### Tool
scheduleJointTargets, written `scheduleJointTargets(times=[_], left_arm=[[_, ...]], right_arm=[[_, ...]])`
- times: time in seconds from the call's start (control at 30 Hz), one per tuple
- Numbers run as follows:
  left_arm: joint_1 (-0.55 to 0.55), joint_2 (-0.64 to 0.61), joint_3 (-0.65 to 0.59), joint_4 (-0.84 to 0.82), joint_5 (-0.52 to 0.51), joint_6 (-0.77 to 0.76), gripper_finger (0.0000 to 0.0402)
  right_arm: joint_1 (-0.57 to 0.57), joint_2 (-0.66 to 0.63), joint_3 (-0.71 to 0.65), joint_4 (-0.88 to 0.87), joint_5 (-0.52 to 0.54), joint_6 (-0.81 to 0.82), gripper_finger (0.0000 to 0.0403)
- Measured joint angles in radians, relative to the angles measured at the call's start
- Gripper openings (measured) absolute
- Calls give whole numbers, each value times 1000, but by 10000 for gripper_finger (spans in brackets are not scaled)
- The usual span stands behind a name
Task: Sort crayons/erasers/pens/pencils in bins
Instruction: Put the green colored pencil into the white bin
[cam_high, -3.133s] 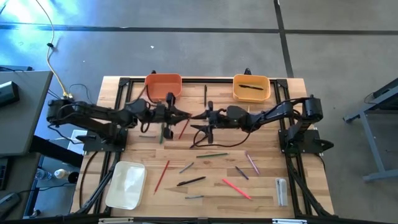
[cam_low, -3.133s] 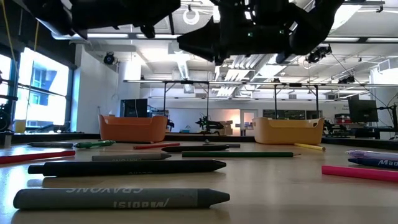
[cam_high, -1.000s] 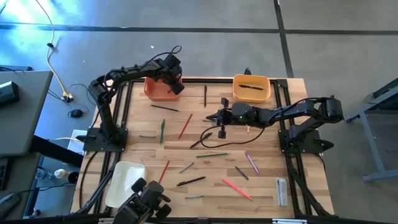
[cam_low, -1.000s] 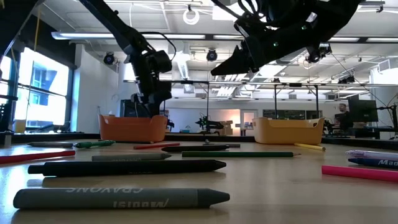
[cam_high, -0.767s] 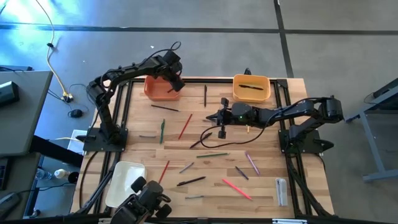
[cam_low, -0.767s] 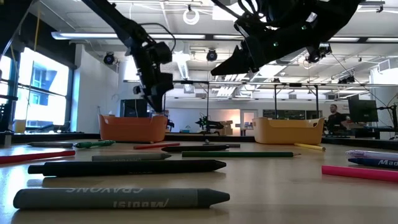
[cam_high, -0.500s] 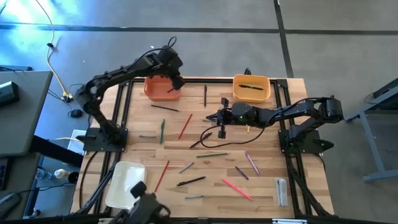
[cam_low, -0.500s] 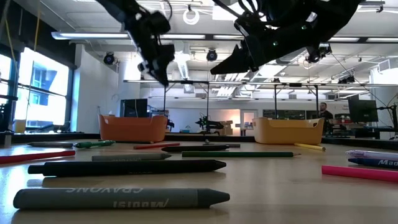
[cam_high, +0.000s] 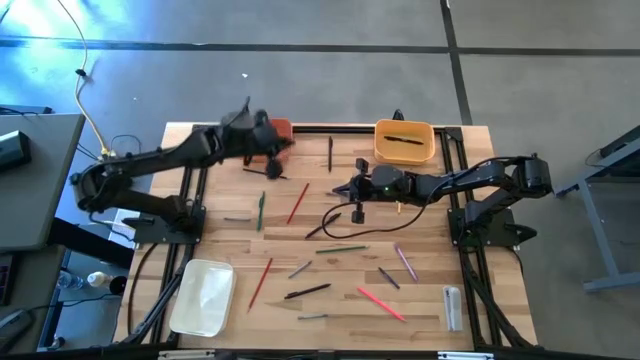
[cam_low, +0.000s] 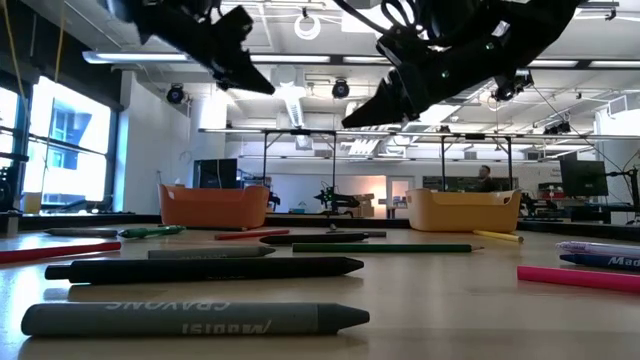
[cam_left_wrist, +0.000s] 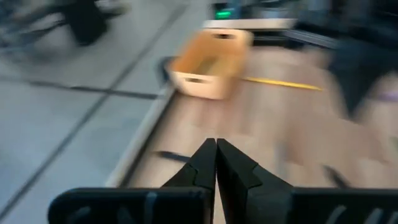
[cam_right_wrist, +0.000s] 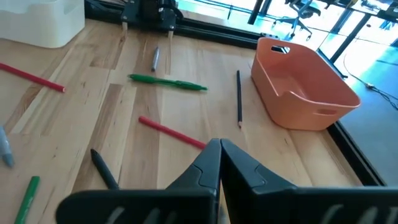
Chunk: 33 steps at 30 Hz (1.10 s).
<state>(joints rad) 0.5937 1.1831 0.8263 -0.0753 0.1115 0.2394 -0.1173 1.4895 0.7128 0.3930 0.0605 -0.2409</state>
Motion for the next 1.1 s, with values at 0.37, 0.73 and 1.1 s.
scheduleJointTargets(times=[0.37, 0.73, 1.1], left_arm=[[-261, -30, -143, 15, 1, -34, 6], [-485, 110, -143, 87, -117, -107, 43], [-573, 409, -142, 333, -59, -226, 36]], right_arm=[[17, 0, 0, -93, 0, 66, 0], [79, 0, -4, -117, 0, 46, 0], [134, 0, -180, 121, 1, 110, 0]])
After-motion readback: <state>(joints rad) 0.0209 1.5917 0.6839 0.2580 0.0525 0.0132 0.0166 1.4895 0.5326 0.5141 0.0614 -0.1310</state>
